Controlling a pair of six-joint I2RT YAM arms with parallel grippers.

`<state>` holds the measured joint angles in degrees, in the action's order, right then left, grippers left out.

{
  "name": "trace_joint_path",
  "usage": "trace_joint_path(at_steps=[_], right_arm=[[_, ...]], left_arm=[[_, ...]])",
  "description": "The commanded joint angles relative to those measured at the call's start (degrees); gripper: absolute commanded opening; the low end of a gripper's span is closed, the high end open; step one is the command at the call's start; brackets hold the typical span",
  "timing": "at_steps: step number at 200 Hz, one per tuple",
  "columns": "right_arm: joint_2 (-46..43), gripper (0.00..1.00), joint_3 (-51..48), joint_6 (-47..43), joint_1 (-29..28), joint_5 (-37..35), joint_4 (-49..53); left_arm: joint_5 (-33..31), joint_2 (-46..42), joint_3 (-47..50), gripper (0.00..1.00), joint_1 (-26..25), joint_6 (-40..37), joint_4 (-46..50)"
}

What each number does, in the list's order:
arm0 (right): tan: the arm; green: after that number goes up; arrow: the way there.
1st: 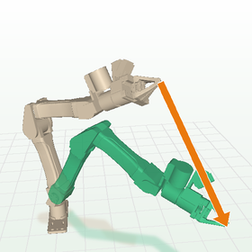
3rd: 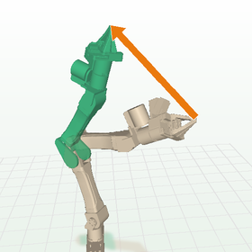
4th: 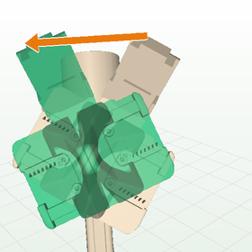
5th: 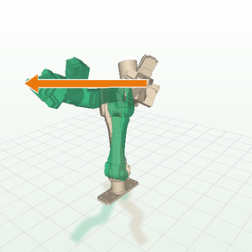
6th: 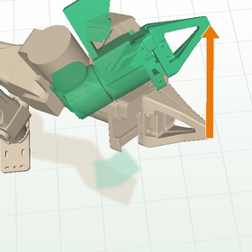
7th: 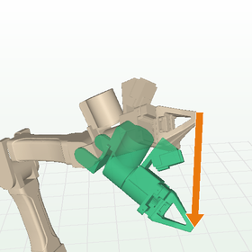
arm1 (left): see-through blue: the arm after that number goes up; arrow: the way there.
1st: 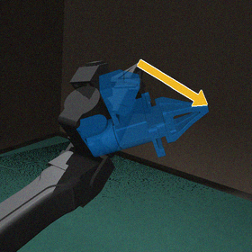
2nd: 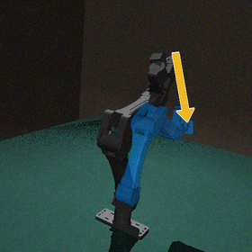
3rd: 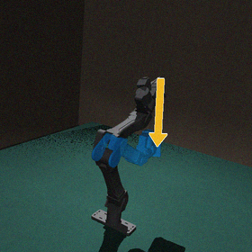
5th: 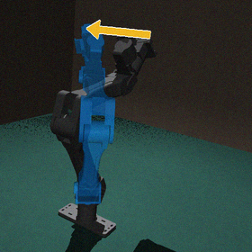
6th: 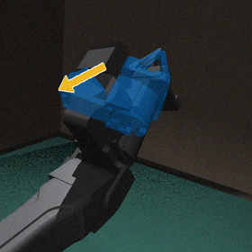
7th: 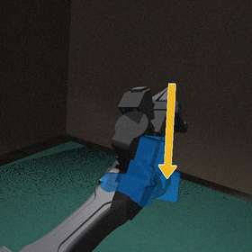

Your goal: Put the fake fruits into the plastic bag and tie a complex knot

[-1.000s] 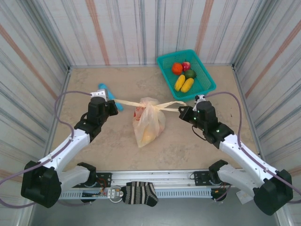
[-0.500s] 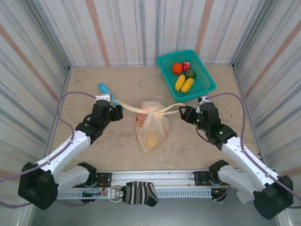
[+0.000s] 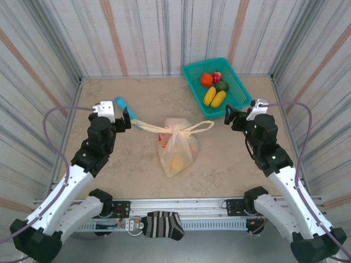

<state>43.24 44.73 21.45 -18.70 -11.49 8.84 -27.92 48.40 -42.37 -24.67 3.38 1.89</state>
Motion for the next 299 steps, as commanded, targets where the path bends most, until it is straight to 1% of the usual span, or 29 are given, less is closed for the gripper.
trace_joint_path(at_steps=[1, 18, 26, 33, 45, 57, 73, 86, 101, 115, 125, 134, 143, 150, 155, 163, 171, 181, 192, 198, 207, 210, 218, 222, 227, 241, 253, 292, 299], right_arm=[[2.0, 0.99, -2.7, -11.2, 4.6, -3.1, -8.2], [5.8, 0.99, -4.7, -15.2, 8.5, -2.5, -12.7], [8.0, 0.99, -5.8, -16.2, 11.2, -0.3, -14.9], [10.8, 0.99, -6.6, -15.6, 13.4, 0.9, -16.8], [16.6, 0.99, -6.0, -16.6, 16.3, 3.0, -17.2], [21.1, 0.99, -5.8, -16.1, 17.3, 2.0, -16.2], [23.8, 0.99, -9.0, -13.0, 19.9, 6.6, -19.0], [25.4, 0.99, -10.9, -11.2, 21.4, 7.4, -19.8], [27.9, 0.99, -11.8, -13.6, 21.6, 7.4, -20.1], [31.4, 0.99, -12.2, -14.0, 21.8, 6.9, -21.1], [33.2, 0.99, -14.2, -14.5, 22.3, 9.4, -26.6], [34.3, 0.99, -17.0, -15.2, 22.5, 11.2, -33.4], [35.4, 0.99, -20.5, -14.3, 23.3, 12.1, -42.7], [36.5, 0.99, -22.8, -13.1, 24.0, 12.6, -49.5], [37.4, 0.99, -24.0, -12.8, 24.4, 12.8, -53.2], [38.8, 0.99, -24.7, -12.4, 25.2, 14.3, -55.3], [40.1, 0.99, -26.0, -12.7, 25.6, 17.0, -58.8], [42.7, 0.99, -27.5, -14.0, 25.6, 19.5, -64.2], [46.8, 0.99, -28.5, -13.9, 25.5, 20.0, -71.7], [46.1, 0.99, -27.0, -14.0, 25.6, 20.1, -67.8], [44.5, 0.99, -23.4, -14.4, 25.3, 19.0, -57.9], [45.1, 0.99, -22.9, -14.8, 24.5, 17.7, -57.8], [46.3, 0.99, -21.7, -16.5, 22.5, 15.5, -57.8], [46.0, 0.99, -21.4, -16.8, 21.9, 14.4, -56.1], [45.4, 0.99, -21.1, -16.7, 22.1, 14.9, -54.5], [46.0, 0.99, -21.2, -16.7, 22.2, 14.9, -55.8], [45.9, 0.99, -21.2, -16.7, 22.2, 15.1, -55.3], [45.5, 0.99, -21.7, -17.0, 21.6, 13.9, -55.9], [45.4, 0.99, -21.8, -17.2, 21.2, 13.2, -56.1]], left_arm=[[2.5, 5.5, 1.0, 0.99, 5.8, -8.0, -7.8], [12.4, 11.4, 1.4, 0.99, 13.5, -7.1, -7.5], [17.8, 13.5, 2.1, 0.99, 16.7, -7.6, -8.2], [20.1, 14.6, 2.9, 0.99, 18.9, -7.0, -8.9], [20.5, 15.8, 5.8, 0.99, 21.6, -5.7, -13.1], [20.4, 17.6, 8.3, 0.99, 22.9, -7.1, -17.3], [18.2, 20.1, 8.6, 0.99, 23.4, -7.0, -16.3], [18.6, 21.1, 10.0, 0.99, 24.1, -4.6, -17.1], [20.8, 21.6, 11.8, 0.99, 25.0, -1.8, -19.4], [21.8, 24.0, 12.1, 0.99, 25.1, -2.9, -20.9], [21.3, 26.2, 13.1, 0.99, 25.1, -3.2, -24.1], [21.1, 27.6, 16.0, 0.99, 25.2, -3.2, -31.1], [21.0, 28.8, 19.6, 0.99, 25.4, -1.9, -40.0], [22.2, 30.1, 21.7, 0.99, 25.6, -1.8, -45.7], [22.7, 31.0, 21.7, 0.99, 25.6, -1.8, -46.1], [23.3, 32.2, 21.5, 0.99, 25.6, -2.2, -47.0], [26.4, 33.1, 21.5, 0.99, 25.5, -3.5, -47.3], [27.1, 35.8, 22.1, 0.99, 24.9, -4.4, -51.1], [28.8, 39.0, 23.1, 0.99, 24.8, -6.1, -57.3], [30.9, 38.6, 22.1, 0.99, 24.7, -6.9, -55.1], [32.0, 37.8, 18.2, 0.99, 24.1, -7.8, -45.0], [31.7, 38.5, 17.7, 0.99, 23.9, -8.1, -44.9], [31.3, 39.5, 19.0, 0.99, 24.0, -8.0, -49.9], [31.3, 39.3, 18.6, 0.99, 24.1, -7.8, -48.5], [31.4, 38.5, 17.9, 0.99, 24.1, -7.7, -45.6], [31.4, 39.1, 18.1, 0.99, 24.1, -7.8, -47.2], [31.4, 38.5, 17.7, 0.99, 24.1, -7.8, -45.0], [31.8, 38.6, 17.7, 0.99, 24.3, -7.6, -45.3], [30.5, 38.4, 18.3, 0.99, 24.2, -7.2, -46.4]])
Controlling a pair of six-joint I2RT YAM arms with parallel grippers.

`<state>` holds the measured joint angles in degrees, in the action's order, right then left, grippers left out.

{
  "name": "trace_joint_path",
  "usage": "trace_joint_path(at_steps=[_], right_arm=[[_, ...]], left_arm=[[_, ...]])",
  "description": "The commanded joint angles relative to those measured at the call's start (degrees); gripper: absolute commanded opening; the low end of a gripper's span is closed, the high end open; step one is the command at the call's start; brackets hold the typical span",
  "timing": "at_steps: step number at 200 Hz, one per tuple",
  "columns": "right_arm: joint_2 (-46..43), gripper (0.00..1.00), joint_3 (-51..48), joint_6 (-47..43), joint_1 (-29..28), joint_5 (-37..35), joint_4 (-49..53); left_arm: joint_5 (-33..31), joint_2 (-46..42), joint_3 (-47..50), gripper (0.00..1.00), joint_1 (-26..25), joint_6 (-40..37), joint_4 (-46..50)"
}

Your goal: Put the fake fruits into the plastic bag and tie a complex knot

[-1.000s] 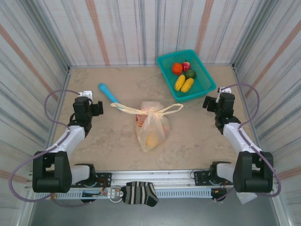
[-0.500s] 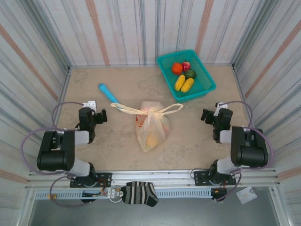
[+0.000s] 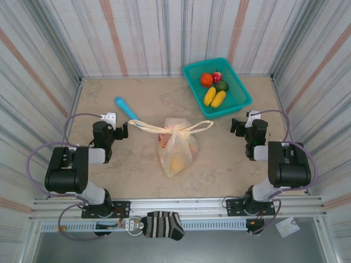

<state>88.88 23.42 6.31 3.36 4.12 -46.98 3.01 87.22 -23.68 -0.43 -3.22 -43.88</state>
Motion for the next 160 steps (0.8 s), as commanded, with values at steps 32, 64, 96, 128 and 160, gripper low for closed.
trace_joint_path(at_steps=[32, 64, 96, 128, 160], right_arm=[[-0.3, 0.99, -0.7, -1.6, 0.0, -1.1, -0.5], [-0.2, 0.99, -0.4, -1.6, 0.0, -0.6, -0.2], [-0.1, 0.99, -1.3, -3.0, 2.3, 9.6, -1.8], [0.2, 0.99, -1.0, -3.0, 2.4, 9.8, -1.7], [0.0, 0.99, -1.1, -2.9, 2.4, 9.8, -1.9]], left_arm=[[-9.6, -0.7, 0.9, 0.99, -1.7, 1.2, -2.8], [-1.8, -0.8, 0.2, 0.99, -1.6, -2.1, -1.3], [1.5, -0.4, -0.2, 0.99, -0.9, -2.4, -0.8], [0.2, -0.2, -0.8, 0.99, -0.2, -1.1, 0.2], [0.7, -0.3, -0.8, 0.99, 0.2, -0.7, 0.1]])
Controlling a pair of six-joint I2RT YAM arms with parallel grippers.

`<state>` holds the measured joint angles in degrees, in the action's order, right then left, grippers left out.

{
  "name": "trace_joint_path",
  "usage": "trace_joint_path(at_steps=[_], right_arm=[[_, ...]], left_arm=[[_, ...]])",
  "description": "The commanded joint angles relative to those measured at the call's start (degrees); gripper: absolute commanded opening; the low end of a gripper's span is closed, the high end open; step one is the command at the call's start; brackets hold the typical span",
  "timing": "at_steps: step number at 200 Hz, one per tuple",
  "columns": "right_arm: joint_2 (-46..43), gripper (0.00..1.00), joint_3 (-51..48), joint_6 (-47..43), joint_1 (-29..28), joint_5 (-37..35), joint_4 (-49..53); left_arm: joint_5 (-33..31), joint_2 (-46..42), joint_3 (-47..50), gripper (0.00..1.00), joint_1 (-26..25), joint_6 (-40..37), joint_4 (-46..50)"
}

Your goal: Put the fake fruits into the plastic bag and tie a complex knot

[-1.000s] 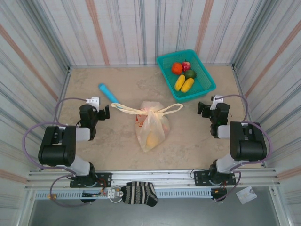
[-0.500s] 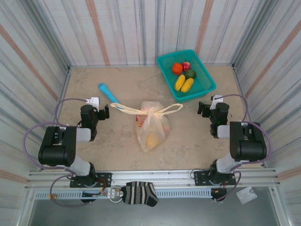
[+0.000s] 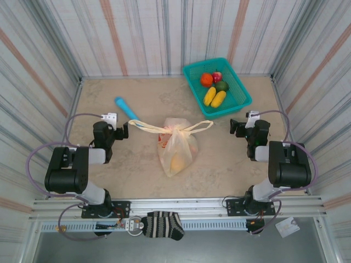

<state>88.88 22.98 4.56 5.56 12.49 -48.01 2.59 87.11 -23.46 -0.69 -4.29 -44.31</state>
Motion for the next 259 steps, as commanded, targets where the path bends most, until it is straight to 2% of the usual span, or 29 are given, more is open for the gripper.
trace_joint_path(at_steps=[1, 72, 91, 137, 232, 259], right_arm=[[0.0, 0.99, -0.7, -1.1, 0.2, 1.4, -0.9], [-0.4, 0.99, -1.3, -1.3, -0.4, 0.5, -1.6], [-0.6, 0.99, -1.4, -2.0, -2.1, -3.8, -1.4], [-0.4, 0.99, -0.9, -1.5, -1.6, -3.1, -0.8], [-0.5, 0.99, -1.0, -1.7, -2.0, -3.9, -0.8], [-0.5, 0.99, -1.0, -1.7, -2.0, -3.9, -0.9]], left_arm=[[1.1, -0.2, -1.0, 0.99, 0.5, 0.3, 0.5], [0.0, -0.6, -0.3, 0.99, -0.2, -0.1, -0.4], [0.0, -0.6, -0.3, 0.99, -0.2, -0.1, -0.4], [-1.9, -0.6, -0.1, 0.99, -1.2, -0.5, -0.8], [-2.0, -0.5, -0.2, 0.99, -1.2, -0.5, -0.7], [0.4, -0.4, -0.7, 0.99, 0.0, 0.0, 0.2]])
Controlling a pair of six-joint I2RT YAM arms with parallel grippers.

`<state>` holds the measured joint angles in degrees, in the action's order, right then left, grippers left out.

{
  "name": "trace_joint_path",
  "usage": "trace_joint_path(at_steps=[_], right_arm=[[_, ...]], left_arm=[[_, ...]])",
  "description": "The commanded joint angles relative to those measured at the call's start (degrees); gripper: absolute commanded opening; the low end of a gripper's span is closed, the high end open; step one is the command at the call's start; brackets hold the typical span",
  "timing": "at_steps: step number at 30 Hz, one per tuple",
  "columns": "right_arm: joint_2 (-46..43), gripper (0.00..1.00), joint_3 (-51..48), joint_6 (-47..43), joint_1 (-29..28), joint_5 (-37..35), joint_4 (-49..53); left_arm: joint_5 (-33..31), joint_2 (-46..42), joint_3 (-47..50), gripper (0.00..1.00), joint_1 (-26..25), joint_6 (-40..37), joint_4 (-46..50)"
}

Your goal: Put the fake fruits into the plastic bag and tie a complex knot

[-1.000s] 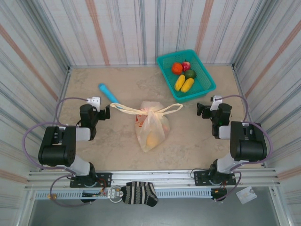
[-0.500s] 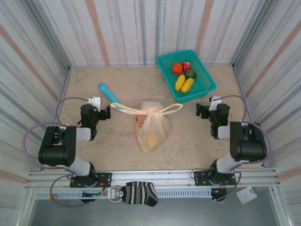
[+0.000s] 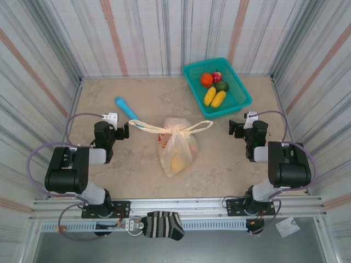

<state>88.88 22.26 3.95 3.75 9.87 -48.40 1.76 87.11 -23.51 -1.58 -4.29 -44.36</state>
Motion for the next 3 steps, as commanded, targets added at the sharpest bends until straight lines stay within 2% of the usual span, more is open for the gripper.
trace_joint_path(at_steps=[1, 3], right_arm=[[-0.5, 0.99, -0.4, -1.2, -0.3, -1.3, -0.5], [-0.5, 0.99, -0.5, -1.1, -0.8, -3.3, -0.6]], left_arm=[[1.2, -0.4, -0.7, 0.99, 0.9, 0.0, 0.3], [0.6, -0.7, -0.2, 0.99, 0.4, -0.3, -0.4]])
